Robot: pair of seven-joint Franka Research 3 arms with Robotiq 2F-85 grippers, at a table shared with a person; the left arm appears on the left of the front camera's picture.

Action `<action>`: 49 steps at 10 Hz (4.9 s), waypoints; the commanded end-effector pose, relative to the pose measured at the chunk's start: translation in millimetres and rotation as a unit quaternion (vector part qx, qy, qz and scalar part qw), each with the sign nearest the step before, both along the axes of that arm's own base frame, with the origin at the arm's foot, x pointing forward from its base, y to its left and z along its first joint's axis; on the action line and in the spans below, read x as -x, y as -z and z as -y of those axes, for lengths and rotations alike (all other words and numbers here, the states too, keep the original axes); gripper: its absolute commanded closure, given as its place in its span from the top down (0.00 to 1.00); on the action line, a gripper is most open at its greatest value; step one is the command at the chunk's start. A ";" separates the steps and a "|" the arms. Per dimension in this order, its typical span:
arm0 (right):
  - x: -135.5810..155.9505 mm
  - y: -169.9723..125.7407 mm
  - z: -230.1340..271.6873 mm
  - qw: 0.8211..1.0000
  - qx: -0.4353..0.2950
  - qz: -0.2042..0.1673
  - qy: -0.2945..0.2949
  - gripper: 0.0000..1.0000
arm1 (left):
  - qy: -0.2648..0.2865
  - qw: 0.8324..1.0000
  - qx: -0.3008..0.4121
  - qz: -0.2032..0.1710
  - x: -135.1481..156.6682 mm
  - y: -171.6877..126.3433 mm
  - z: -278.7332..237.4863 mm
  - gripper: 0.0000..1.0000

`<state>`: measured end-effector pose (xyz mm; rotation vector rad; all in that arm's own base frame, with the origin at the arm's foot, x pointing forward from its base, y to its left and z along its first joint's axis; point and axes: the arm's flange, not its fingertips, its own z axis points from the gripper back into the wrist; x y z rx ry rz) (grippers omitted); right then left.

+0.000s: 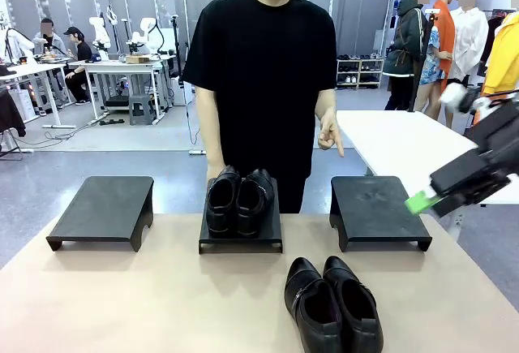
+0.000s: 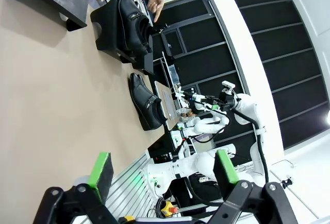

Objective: Place the shoes on the stand as instructed by the person.
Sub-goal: Pick up another pair of Shoes and place it on the Shoes Stand indicated by the person.

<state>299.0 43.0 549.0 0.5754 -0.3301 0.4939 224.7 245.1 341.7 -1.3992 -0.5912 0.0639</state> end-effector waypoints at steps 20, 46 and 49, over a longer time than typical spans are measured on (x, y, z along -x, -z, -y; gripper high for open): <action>-21.1 183.7 -120.6 0.972 0.190 -0.113 0.087 1.00 | 0.003 1.000 0.002 0.006 3.2 -1.7 1.5 1.00; -52.7 210.1 -162.0 0.957 0.235 -0.124 0.115 0.15 | 0.003 1.000 0.002 0.006 3.2 -1.7 1.5 1.00; -52.1 210.1 -162.7 0.956 0.238 -0.116 0.125 0.01 | 0.003 1.000 0.002 0.006 3.2 -1.7 1.5 1.00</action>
